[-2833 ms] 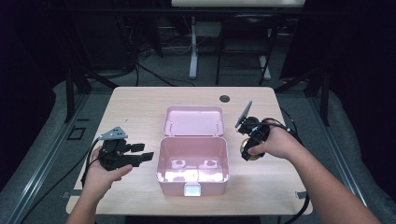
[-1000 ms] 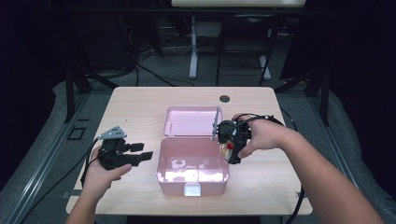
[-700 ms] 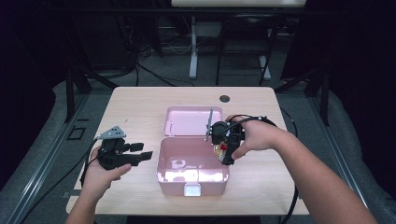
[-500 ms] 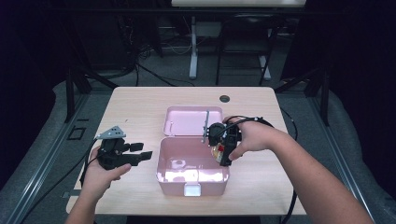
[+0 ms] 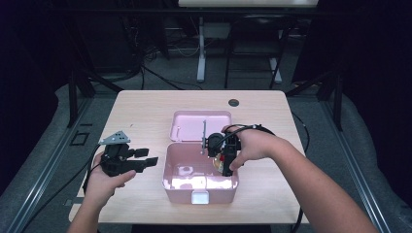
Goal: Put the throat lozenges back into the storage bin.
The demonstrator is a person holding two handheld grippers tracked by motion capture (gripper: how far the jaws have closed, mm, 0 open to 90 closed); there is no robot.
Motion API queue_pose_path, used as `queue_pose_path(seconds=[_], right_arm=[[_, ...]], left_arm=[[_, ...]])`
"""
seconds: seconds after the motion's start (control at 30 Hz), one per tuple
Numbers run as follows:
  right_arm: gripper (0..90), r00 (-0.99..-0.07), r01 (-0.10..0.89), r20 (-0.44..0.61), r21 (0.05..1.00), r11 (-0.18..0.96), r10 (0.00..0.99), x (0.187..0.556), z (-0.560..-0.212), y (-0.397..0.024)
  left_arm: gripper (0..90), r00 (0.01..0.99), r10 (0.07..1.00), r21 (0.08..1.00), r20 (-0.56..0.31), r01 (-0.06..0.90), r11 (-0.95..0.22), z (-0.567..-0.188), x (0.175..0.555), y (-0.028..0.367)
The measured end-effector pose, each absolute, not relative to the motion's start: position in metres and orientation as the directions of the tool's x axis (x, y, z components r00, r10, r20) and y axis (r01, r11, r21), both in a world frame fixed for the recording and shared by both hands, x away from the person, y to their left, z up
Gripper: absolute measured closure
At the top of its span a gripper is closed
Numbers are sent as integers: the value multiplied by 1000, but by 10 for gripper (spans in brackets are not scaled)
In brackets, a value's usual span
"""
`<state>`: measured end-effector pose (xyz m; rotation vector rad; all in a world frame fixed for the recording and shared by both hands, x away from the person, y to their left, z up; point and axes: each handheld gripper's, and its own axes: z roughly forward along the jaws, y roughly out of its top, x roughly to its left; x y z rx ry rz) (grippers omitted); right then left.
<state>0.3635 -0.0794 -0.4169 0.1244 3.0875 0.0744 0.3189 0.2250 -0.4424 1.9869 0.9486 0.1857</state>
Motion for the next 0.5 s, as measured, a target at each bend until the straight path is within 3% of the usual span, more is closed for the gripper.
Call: queue_pose_path(seconds=[0.5], right_arm=[[198,-996,76,-36,30,997,77,364,-441,-74]], left_arm=[[441,695,683,779,-223,548,-304,-443,319,224]])
